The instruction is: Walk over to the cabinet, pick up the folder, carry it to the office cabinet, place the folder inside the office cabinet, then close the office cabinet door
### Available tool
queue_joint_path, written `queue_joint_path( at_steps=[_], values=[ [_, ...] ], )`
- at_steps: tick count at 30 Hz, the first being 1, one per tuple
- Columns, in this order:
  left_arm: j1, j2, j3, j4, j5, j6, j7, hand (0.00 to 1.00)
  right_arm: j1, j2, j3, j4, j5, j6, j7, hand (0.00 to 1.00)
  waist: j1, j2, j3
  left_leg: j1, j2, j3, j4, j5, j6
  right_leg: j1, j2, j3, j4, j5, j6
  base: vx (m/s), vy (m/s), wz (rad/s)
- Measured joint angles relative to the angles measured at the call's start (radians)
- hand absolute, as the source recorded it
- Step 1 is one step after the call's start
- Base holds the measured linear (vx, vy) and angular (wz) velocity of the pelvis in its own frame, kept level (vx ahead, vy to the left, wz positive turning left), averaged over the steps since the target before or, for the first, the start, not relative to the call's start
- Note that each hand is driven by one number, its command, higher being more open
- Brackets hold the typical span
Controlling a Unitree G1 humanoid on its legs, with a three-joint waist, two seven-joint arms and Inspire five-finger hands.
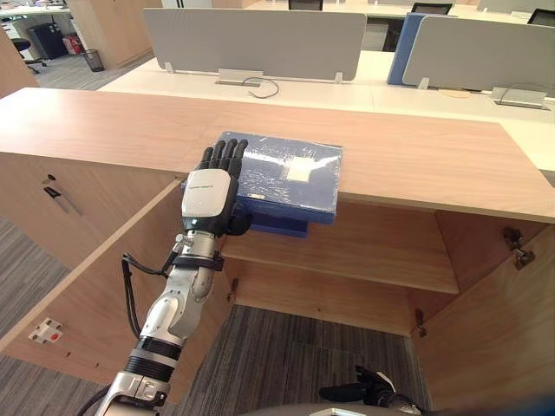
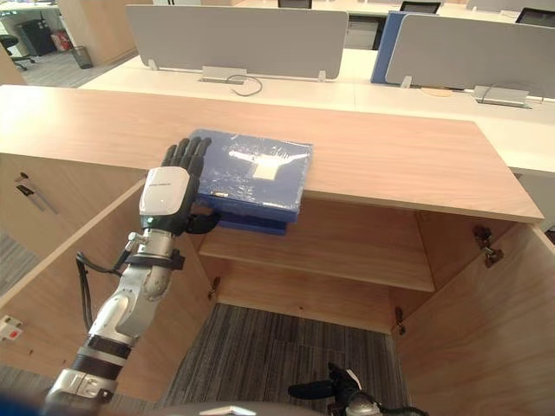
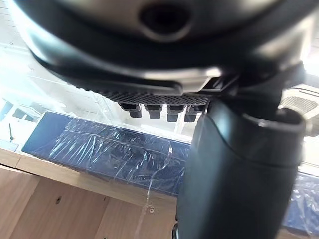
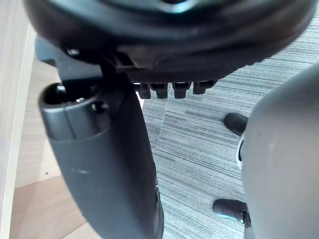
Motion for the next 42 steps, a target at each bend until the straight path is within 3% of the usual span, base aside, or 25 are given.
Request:
queue_joint_path(
  at_steps=[7,12,17,25,28,31,37,39,42],
  values=[
    [-0.016,0.008,-0.002,0.022,0.006,-0.002,0.002,0.00,-0.004,-0.001,0.012,-0.001,-0.001,0.000,0.005,1.00,-0.006,0.000,0.000,0.000,-0.002,0.005,-0.001,0.000,0.000,-0.004,-0.002,0.005,0.000,0.002,0.002,0.00,0.004,-0.02],
    [-0.121,0.062,-0.035,0.022,0.037,-0.019,0.027,0.00,-0.004,-0.001,0.013,-0.001,-0.001,-0.001,0.007,1.00,-0.007,0.000,0.000,0.001,-0.005,0.007,0.000,0.001,0.002,-0.003,-0.005,0.008,0.000,0.008,0.003,-0.01,0.009,-0.01],
    [-0.160,0.090,-0.043,0.022,0.057,-0.038,0.040,0.00,-0.005,-0.002,0.017,-0.001,-0.001,-0.002,0.009,1.00,-0.013,0.001,0.001,0.004,-0.006,0.009,0.000,0.001,0.002,-0.003,-0.006,0.011,-0.001,0.010,0.004,-0.02,0.015,-0.02],
    [-0.153,0.087,-0.061,-0.029,0.035,-0.028,0.009,0.00,-0.007,-0.005,0.029,-0.001,-0.001,-0.005,0.007,1.00,-0.015,0.004,0.002,0.006,-0.009,0.007,-0.001,0.001,0.003,0.001,-0.009,0.007,-0.001,0.010,0.004,0.00,0.000,0.00],
    [-0.068,0.002,-0.064,-0.223,-0.095,-0.035,-0.041,0.00,0.004,-0.004,0.004,0.001,0.002,-0.006,0.004,1.00,-0.006,0.005,0.003,-0.001,-0.009,0.005,0.002,0.001,0.005,0.000,-0.019,0.007,0.000,0.010,0.006,0.00,0.000,0.04],
    [0.046,-0.122,-0.100,-0.401,-0.426,-0.105,-0.109,0.00,0.014,-0.004,-0.034,0.002,0.028,-0.007,-0.002,1.00,0.004,0.007,0.002,-0.002,-0.014,0.005,0.009,-0.003,0.011,0.003,-0.023,0.009,0.001,0.010,0.007,0.00,0.000,0.00],
    [0.246,-0.171,-0.112,-0.522,-0.918,-0.160,-0.206,0.00,0.069,-0.011,-0.077,-0.027,0.250,-0.035,-0.050,1.00,0.011,0.027,-0.011,0.003,-0.006,0.022,0.015,-0.010,0.012,0.001,-0.018,0.028,0.001,0.010,0.007,-0.03,0.009,-0.10],
    [0.292,-0.178,-0.106,-0.523,-1.017,-0.161,-0.232,0.00,0.120,-0.011,-0.062,-0.112,0.288,-0.036,-0.062,1.00,0.021,0.030,-0.014,0.005,-0.001,0.030,0.017,-0.015,0.008,0.000,-0.014,0.038,0.001,0.010,0.007,-0.04,-0.001,-0.14],
    [0.368,-0.175,-0.085,-0.544,-1.177,-0.160,-0.292,0.00,0.211,0.020,-0.059,-0.388,0.317,-0.018,-0.080,1.00,0.014,0.031,-0.015,0.003,0.006,0.048,0.018,-0.015,0.005,-0.011,-0.003,0.056,0.001,0.010,0.001,-0.03,-0.006,-0.19]
  ],
)
